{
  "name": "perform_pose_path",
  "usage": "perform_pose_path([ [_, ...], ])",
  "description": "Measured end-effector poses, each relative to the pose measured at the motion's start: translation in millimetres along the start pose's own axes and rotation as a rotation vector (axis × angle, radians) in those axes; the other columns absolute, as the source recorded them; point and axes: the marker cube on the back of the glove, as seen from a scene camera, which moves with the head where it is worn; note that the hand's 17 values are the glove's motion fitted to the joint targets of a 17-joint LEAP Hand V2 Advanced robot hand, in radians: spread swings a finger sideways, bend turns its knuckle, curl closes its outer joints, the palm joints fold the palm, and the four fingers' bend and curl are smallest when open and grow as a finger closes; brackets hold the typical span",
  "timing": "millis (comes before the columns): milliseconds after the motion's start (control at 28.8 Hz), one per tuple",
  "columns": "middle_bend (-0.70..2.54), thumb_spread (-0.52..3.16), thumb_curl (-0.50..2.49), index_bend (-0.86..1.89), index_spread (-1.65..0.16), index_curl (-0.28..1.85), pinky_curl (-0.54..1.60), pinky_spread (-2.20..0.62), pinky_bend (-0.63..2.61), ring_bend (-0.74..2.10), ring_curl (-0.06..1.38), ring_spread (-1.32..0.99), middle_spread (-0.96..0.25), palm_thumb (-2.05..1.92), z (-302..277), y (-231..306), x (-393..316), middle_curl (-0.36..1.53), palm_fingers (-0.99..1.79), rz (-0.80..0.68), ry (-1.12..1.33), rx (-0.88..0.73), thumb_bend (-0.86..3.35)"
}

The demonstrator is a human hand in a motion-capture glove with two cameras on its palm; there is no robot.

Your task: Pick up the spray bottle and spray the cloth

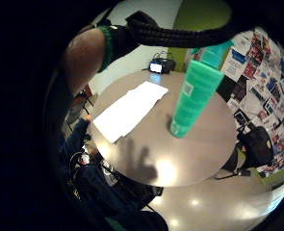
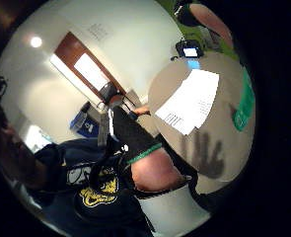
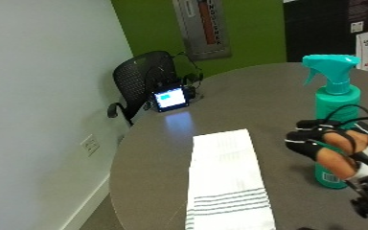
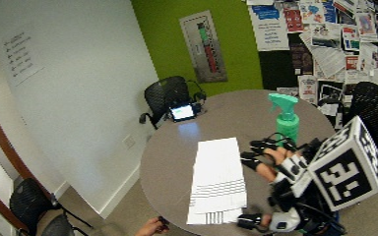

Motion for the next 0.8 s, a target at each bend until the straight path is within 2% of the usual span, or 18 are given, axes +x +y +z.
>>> perform_pose_path([
  [174, 0.22, 1.09, 0.30, 0.14, -0.40, 0.29, 0.29, 0.31, 0.22, 0.29, 0.27, -0.01, -0.04, 0.29, -11, 16, 19, 0.31, 0.65, 0.089, -0.097, 0.055, -0.02],
  [451, 0.21, 1.11, 0.32, 0.13, -0.40, 0.28, 0.31, 0.30, 0.23, 0.31, 0.29, -0.03, -0.04, 0.37, -36, 16, 49, 0.33, 0.69, 0.185, -0.071, 0.204, -0.01],
  [799, 0.17, 1.12, 0.35, 0.13, -0.39, 0.26, 0.34, 0.29, 0.29, 0.31, 0.30, -0.03, -0.03, 0.47, -24, 16, 89, 0.32, 0.66, 0.350, -0.109, 0.269, 0.00],
])
